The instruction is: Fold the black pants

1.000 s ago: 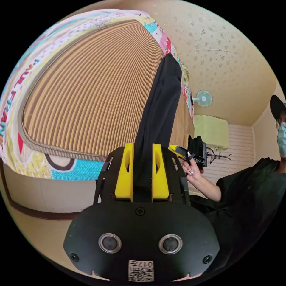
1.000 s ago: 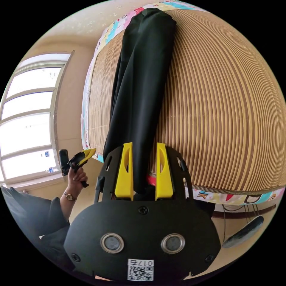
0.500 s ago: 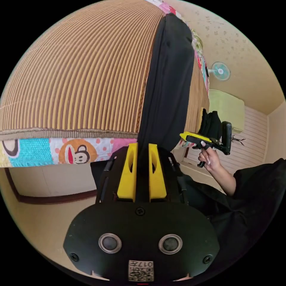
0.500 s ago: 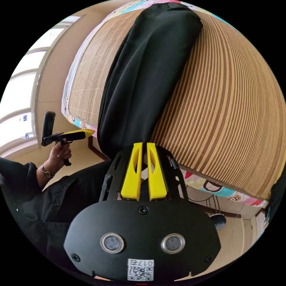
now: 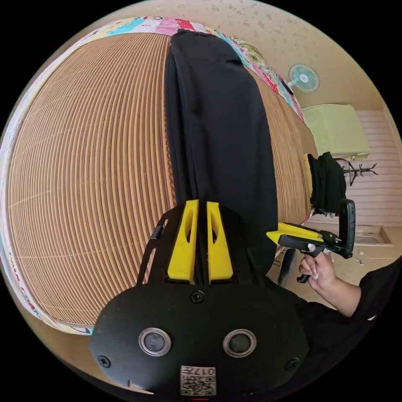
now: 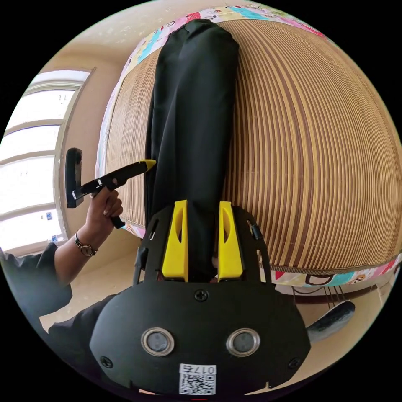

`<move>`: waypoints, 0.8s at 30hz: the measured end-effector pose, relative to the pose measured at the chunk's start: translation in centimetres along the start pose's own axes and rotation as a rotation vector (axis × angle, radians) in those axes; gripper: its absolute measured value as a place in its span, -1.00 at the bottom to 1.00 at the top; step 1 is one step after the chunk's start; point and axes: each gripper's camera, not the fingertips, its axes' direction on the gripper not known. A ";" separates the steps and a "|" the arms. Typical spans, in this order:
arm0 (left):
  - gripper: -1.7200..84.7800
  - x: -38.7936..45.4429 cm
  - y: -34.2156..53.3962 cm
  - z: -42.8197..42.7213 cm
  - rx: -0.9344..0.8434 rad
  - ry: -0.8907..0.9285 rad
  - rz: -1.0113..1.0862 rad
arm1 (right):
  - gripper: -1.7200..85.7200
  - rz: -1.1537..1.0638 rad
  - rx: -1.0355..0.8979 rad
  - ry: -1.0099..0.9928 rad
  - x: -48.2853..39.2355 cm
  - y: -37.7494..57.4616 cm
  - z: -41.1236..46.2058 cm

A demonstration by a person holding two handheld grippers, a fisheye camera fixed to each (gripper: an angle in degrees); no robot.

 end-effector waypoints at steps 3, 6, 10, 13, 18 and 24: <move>-0.94 -0.5 0.6 0.5 -0.015 0.048 -0.022 | -0.80 -0.016 0.012 0.074 -0.4 0.9 -0.3; -0.96 -2.6 1.1 -1.4 0.044 0.140 -0.114 | -0.85 -0.018 0.028 0.036 0.4 2.0 -1.3; -0.95 -4.0 2.6 -0.9 0.045 0.154 -0.132 | -0.84 -0.004 -0.007 -0.108 2.7 2.2 -2.7; -0.81 -6.3 3.1 -2.1 0.118 0.165 -0.200 | -0.79 0.020 0.058 -0.235 5.2 1.5 -5.4; -0.62 -11.1 0.6 -0.2 0.112 0.523 -0.254 | -0.66 0.076 0.116 -0.548 10.8 -2.1 -7.1; -0.77 -11.4 -4.3 3.1 -0.077 0.565 -0.190 | -0.73 0.015 -0.039 -0.775 10.8 -8.5 -4.9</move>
